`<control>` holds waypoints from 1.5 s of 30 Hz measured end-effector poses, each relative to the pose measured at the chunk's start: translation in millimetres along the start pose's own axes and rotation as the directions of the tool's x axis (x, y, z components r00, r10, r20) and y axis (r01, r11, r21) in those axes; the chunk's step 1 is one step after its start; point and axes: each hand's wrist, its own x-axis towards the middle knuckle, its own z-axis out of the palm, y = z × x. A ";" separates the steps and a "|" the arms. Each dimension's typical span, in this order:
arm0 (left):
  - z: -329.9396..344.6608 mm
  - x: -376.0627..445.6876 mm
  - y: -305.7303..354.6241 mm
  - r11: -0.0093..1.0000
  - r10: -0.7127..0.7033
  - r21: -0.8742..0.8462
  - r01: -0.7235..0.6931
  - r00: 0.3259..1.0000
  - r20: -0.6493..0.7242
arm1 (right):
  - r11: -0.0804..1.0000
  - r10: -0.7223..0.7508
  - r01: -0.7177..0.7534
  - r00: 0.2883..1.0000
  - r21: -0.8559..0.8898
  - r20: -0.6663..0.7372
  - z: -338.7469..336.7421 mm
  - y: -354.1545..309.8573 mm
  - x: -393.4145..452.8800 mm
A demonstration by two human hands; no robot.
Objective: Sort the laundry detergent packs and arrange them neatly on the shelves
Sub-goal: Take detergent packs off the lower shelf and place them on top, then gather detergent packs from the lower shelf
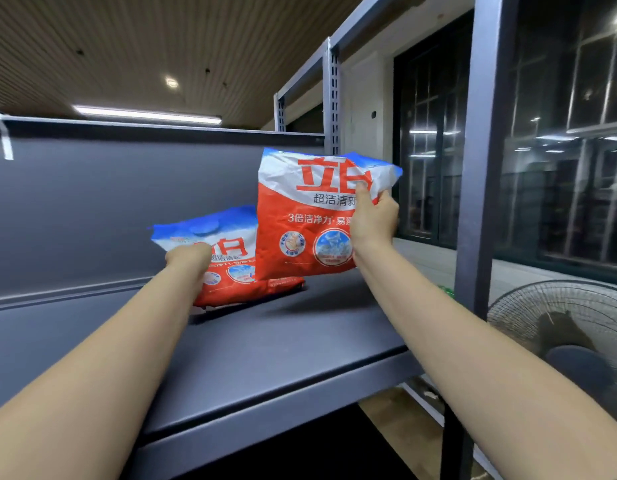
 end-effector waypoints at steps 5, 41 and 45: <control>-5.4 -8.7 7.3 0.856 0.123 0.517 0.028 0.959 -0.256 | 0.832 0.230 -0.144 0.968 -0.536 0.098 33.8 30.9 21.9; -84.4 -167.6 -36.0 0.663 0.594 0.663 -0.347 0.782 -0.186 | 0.901 0.027 0.281 0.722 -0.329 0.692 -45.0 23.6 -98.5; -106.6 -198.5 -56.3 0.647 0.591 0.701 -0.299 0.778 -0.214 | 0.924 -0.015 0.300 0.648 -0.237 0.761 -48.5 12.5 -128.9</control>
